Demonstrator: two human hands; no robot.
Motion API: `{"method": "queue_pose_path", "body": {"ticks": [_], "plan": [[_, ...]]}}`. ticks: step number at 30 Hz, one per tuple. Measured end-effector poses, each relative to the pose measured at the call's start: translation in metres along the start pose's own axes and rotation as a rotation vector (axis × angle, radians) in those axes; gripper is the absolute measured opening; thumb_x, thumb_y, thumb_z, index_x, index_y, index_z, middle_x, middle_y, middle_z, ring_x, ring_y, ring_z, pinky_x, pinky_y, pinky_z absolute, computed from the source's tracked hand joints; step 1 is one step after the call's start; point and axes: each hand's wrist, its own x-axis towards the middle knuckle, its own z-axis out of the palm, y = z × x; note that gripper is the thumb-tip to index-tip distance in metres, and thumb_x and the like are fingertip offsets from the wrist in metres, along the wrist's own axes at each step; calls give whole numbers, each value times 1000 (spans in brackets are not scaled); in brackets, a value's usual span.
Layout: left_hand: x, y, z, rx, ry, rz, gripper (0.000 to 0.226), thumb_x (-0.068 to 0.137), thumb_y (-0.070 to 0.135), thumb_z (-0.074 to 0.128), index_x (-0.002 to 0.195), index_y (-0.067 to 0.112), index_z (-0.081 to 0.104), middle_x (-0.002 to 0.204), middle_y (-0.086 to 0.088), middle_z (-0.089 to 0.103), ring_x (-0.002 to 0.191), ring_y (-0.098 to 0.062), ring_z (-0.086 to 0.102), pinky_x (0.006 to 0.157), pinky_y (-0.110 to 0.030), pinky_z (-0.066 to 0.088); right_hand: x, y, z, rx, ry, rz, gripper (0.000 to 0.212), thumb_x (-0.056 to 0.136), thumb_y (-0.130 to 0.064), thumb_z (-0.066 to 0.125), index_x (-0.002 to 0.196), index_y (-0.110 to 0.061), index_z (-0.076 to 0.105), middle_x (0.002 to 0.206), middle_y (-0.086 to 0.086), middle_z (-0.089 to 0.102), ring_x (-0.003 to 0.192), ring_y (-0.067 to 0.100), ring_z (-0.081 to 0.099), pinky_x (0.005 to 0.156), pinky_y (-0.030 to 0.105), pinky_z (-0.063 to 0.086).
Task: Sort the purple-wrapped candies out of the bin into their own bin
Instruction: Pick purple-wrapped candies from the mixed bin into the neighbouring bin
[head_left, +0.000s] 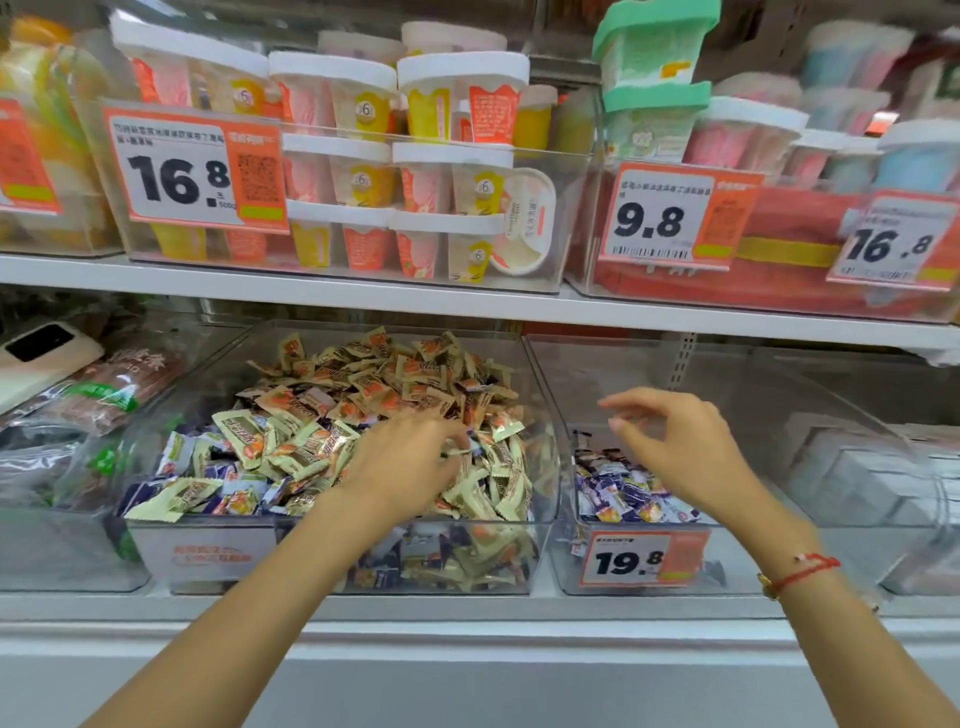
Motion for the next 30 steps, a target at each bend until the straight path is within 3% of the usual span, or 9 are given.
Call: {"method": "queue_pose_path", "body": {"ticks": [3,6,9,12,17,19,22,26,30], "plan": [[-3,-10,-1,65,52,-68,21,96,27,50,112,31,63,119,5,63,114,-17,51,79,-31,46,7,-31,16,54,25,-178,22,91,-18,60,109,-28,70,102,-13,68,99,7,61,88,29,49],[-10,-18,-4,131,98,-72,20,97,28,47,105,32,64,110,10,64,101,-15,56,70,-27,41,23,-58,40,-4,-5,-305,30,93,-10,52,114,-25,68,101,-5,66,98,15,61,82,36,51],[-20,-32,-6,167,115,-99,21,96,30,46,102,33,66,105,12,65,93,-13,58,72,-27,49,51,-75,71,-242,-203,-286,47,90,-1,44,131,-20,56,121,9,60,109,32,58,84,44,51],[-31,-46,-12,121,118,-150,19,96,35,49,102,36,67,107,11,66,96,-12,60,76,-27,48,72,-82,94,-412,-385,-212,50,92,-7,44,140,-21,42,138,14,46,123,36,46,92,45,46],[-28,-37,-28,318,149,-242,21,92,27,48,94,27,68,74,8,57,80,-17,53,72,-30,39,79,-87,95,-458,-256,-250,30,90,-14,54,118,-21,62,120,10,58,114,30,51,83,33,45],[-17,-34,-31,365,188,-221,19,91,25,49,100,24,67,96,4,63,100,-19,52,83,-32,40,76,-90,87,-463,-206,-271,26,90,-15,52,113,-23,63,112,8,63,104,30,58,72,31,42],[6,-31,-27,217,186,-27,29,93,26,52,122,27,57,123,4,56,118,-20,44,92,-34,39,66,-93,76,-456,-152,-303,24,93,-16,45,115,-19,55,100,11,65,92,36,62,65,35,41],[23,-37,-14,202,-11,30,32,94,31,52,127,31,55,135,4,50,120,-22,47,92,-39,46,59,-94,73,-366,-229,-354,39,94,-11,41,123,-33,55,109,5,65,99,33,61,71,39,48],[13,-60,-17,223,71,-90,29,95,23,50,118,36,62,129,7,54,116,-20,48,84,-34,46,66,-99,90,-316,-410,-381,53,89,7,41,121,-30,61,107,4,55,101,30,57,67,34,40]]}}
